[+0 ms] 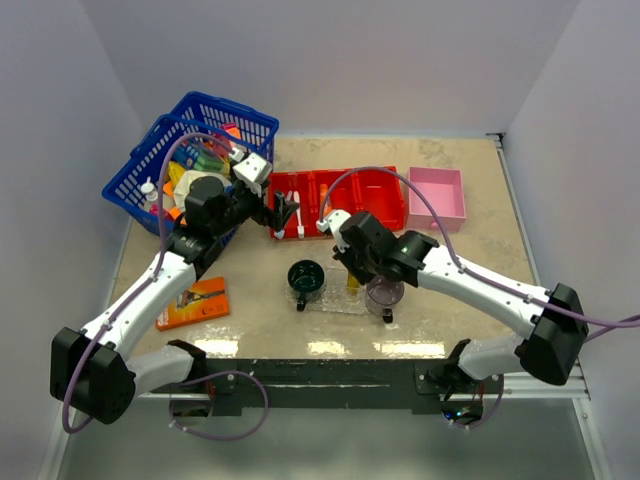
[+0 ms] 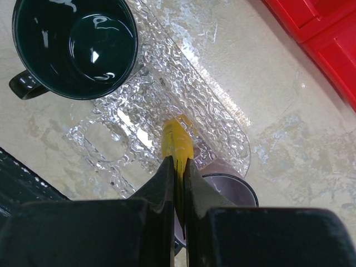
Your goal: Prepare toiletry sets of a toothbrush and toothpaste on the tray
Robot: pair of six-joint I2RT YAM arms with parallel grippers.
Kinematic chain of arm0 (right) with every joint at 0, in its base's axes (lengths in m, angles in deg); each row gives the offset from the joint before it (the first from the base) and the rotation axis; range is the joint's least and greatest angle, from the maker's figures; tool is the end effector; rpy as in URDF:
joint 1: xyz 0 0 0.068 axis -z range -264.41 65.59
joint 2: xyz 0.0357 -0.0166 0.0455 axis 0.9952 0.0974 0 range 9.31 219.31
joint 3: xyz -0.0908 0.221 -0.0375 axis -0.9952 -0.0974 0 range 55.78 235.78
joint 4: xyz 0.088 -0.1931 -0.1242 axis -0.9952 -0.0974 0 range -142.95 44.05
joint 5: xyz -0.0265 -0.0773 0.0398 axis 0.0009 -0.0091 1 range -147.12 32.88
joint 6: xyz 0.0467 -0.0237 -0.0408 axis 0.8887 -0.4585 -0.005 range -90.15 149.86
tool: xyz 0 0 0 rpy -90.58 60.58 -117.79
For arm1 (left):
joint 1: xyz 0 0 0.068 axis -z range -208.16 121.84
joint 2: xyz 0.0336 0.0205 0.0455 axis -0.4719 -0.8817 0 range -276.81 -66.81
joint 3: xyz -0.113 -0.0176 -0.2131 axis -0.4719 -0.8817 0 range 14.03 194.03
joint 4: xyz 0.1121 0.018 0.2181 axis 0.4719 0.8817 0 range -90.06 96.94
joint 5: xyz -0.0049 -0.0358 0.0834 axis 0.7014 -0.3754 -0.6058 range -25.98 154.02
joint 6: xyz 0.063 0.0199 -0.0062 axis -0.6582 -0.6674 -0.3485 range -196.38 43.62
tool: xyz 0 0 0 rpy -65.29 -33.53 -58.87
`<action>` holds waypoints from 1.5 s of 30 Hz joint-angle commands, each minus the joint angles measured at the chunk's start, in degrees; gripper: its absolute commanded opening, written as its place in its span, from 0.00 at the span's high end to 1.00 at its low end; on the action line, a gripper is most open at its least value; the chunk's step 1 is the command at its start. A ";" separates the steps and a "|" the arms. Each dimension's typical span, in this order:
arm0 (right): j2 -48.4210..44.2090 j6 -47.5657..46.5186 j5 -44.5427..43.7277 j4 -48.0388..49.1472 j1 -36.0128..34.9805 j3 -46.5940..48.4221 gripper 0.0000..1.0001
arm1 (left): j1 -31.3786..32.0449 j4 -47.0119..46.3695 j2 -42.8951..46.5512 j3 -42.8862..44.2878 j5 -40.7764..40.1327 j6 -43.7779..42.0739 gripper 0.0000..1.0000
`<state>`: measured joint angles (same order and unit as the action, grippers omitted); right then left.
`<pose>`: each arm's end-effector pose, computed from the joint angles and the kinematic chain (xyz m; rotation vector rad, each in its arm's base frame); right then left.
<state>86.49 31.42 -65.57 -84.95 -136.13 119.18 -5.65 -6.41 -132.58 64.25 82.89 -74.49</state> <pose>0.1800 0.2156 0.2431 -0.9991 2.2809 0.2115 0.2549 -0.1241 0.3018 0.5543 1.6706 -0.5963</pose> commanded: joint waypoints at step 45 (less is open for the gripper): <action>-9.33 7.31 -3.86 8.15 1.61 -1.70 0.29 | -0.27 -2.53 1.61 0.15 -7.44 2.15 0.02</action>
<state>79.24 36.03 -68.50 -80.32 -136.97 117.14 -5.65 -6.41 -132.58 64.25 79.81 -73.87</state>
